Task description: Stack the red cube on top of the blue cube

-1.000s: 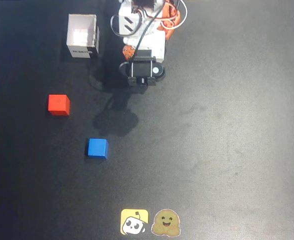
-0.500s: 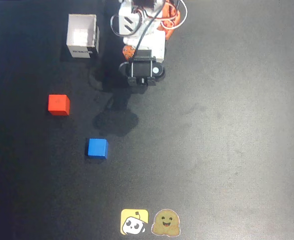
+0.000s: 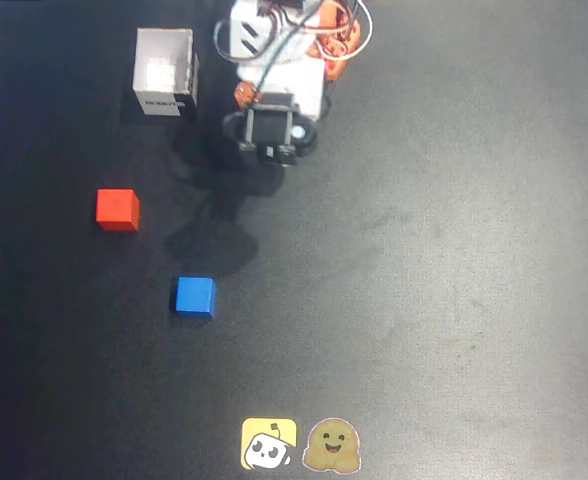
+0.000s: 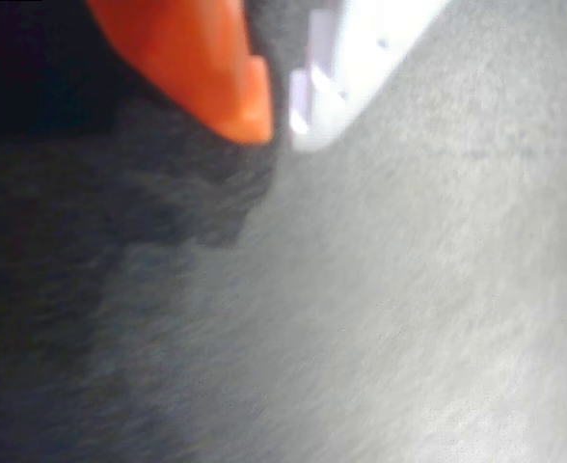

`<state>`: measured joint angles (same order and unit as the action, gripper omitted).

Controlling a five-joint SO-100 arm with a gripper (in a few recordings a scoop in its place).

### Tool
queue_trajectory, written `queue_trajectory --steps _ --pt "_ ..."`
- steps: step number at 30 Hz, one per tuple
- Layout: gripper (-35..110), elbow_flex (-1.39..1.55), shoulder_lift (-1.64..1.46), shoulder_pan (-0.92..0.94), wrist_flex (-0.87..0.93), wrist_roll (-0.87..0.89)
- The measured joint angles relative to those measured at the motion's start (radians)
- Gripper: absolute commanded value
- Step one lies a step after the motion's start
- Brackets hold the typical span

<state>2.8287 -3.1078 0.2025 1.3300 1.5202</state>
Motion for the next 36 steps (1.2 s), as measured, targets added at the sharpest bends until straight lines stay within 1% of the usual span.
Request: queue_trajectory --steps 3,7,12,16,20,24,30,36 --pt "0 -0.109 0.143 0.038 -0.011 -0.021" --pt "0 -0.284 0.345 0.14 -0.012 -0.084" --pt "0 -0.385 0.492 0.265 -0.055 -0.133" --pt "0 -0.525 0.698 0.377 -0.074 -0.216" --pt "0 -0.64 0.865 0.469 -0.097 -0.245" --pt "0 -0.719 0.999 0.518 -0.152 -0.265" --pt "0 -0.884 1.23 0.607 -0.164 -0.278" --pt "0 -0.948 1.351 0.649 -0.19 -0.302"
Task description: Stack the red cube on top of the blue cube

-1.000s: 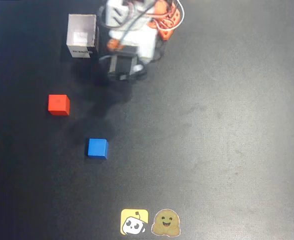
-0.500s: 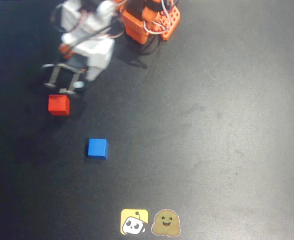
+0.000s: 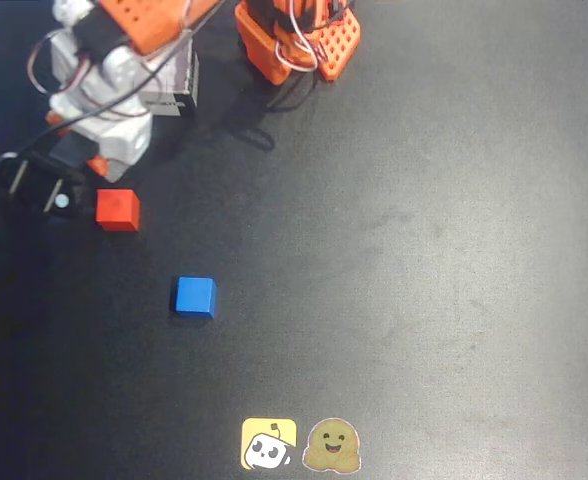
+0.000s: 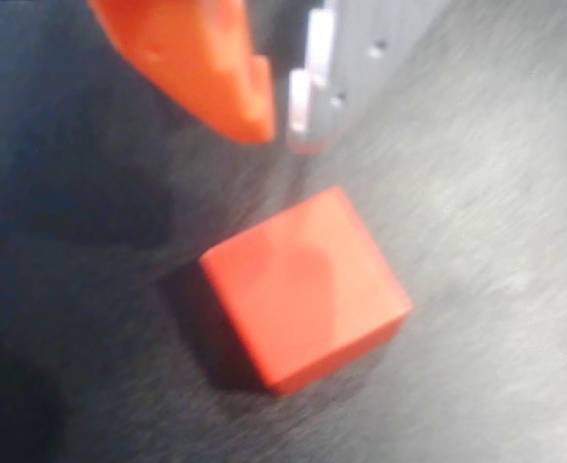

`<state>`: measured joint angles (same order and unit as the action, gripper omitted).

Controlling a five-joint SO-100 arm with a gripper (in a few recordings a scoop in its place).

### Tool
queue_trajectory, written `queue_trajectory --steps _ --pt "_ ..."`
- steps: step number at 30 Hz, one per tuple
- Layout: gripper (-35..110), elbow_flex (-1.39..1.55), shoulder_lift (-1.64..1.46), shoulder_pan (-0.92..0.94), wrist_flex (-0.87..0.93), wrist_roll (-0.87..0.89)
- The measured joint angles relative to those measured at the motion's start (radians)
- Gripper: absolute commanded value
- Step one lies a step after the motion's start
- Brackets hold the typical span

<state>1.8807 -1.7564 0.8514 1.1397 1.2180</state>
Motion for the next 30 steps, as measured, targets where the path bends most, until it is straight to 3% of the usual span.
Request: queue_trajectory --steps 12,23,30 --pt "0 -0.052 0.087 0.011 0.081 0.003" --pt "0 -0.064 0.087 -0.026 0.043 -0.482" --pt "0 -0.064 0.098 -0.044 0.049 -0.515"
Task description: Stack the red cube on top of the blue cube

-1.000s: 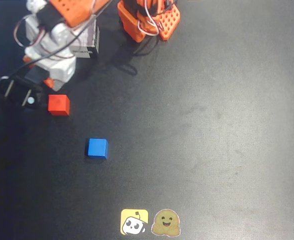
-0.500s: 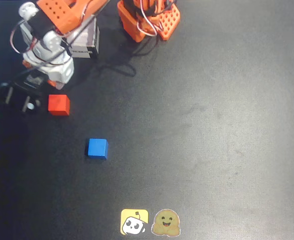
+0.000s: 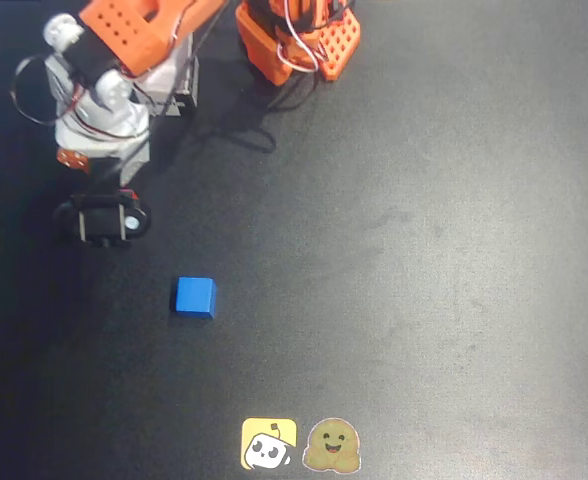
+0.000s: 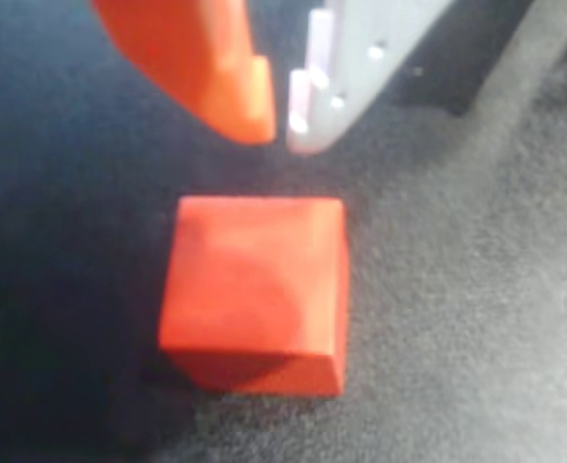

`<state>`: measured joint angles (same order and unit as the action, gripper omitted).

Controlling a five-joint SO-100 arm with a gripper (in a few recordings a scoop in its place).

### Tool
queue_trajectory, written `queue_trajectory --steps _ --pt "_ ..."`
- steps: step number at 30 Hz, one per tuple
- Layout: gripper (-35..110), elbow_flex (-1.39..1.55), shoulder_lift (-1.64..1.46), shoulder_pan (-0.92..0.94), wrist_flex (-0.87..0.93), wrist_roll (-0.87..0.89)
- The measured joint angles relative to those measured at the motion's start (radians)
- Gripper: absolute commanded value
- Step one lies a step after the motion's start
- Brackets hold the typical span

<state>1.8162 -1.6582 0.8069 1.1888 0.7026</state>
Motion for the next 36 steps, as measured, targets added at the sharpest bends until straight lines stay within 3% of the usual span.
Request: queue_trajectory --steps 36 --pt "0 -0.034 0.083 0.015 0.002 0.071"
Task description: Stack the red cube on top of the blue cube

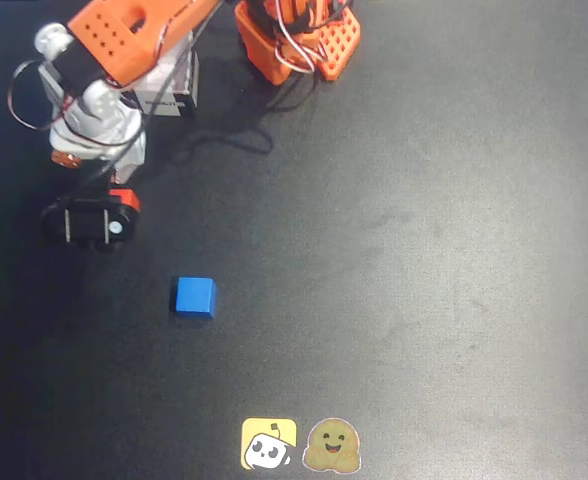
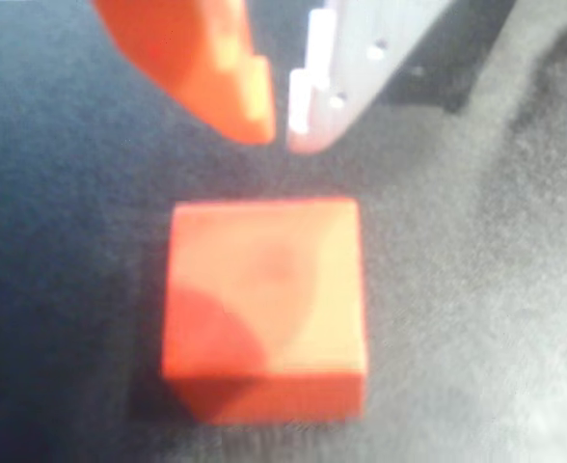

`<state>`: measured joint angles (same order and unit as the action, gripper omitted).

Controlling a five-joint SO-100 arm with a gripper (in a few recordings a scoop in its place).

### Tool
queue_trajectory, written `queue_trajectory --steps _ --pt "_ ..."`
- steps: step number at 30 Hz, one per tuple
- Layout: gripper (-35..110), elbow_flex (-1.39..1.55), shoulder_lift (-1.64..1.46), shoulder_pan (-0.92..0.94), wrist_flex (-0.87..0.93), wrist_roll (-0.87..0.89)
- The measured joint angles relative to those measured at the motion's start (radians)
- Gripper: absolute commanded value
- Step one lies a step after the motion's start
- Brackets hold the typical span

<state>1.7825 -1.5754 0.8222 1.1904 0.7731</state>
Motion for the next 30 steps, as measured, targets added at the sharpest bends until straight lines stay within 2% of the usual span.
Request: queue_trajectory --steps 9,28,30 --pt "0 -0.106 0.087 -0.101 0.0 0.101" --pt "0 -0.133 0.112 -0.063 -0.008 0.106" --pt "4 -0.133 0.112 -0.063 -0.008 0.106"
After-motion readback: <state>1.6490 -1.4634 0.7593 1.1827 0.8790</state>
